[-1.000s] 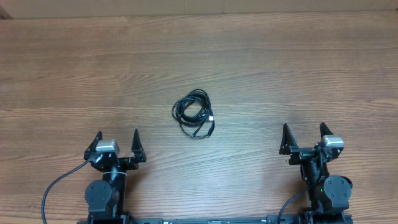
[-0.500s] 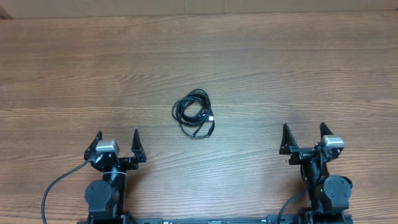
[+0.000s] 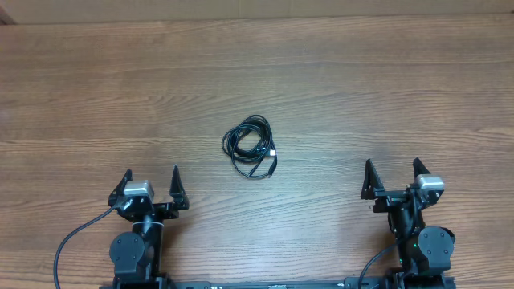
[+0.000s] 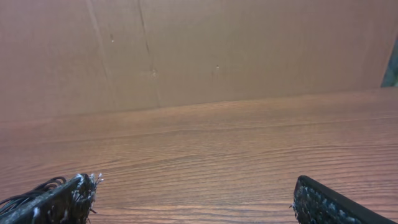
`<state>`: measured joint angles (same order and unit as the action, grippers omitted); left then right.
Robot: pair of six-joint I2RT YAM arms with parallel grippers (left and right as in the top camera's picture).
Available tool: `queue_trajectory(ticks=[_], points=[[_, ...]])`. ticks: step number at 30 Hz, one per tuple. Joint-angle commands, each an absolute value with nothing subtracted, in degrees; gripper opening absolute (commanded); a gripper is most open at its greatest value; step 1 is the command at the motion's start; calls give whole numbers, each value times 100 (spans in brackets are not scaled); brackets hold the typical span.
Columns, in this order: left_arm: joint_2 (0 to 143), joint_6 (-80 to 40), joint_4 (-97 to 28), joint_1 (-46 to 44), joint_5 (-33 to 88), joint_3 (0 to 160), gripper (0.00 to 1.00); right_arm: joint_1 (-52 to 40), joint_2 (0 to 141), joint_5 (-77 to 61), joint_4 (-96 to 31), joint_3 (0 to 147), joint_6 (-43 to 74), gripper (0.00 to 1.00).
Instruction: Untangle cables
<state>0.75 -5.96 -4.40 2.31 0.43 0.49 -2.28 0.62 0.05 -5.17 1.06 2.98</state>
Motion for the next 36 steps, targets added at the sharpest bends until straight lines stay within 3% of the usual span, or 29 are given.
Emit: queue_trajectory(ticks=[1,20,29,36], points=[[25,-530,-445,261,106,27,99,-250,16,34,-482,47,322,100],[25,-687,-491,261,132,93,100,-250,16,38,-482,54,325,100],[141,-683,-1435,261,108,755,100,-250,23,285,-893,412,519,100],[1103,-683,-1938,261,115,1647,100,-250,399,469,-1634,969,773,100]])
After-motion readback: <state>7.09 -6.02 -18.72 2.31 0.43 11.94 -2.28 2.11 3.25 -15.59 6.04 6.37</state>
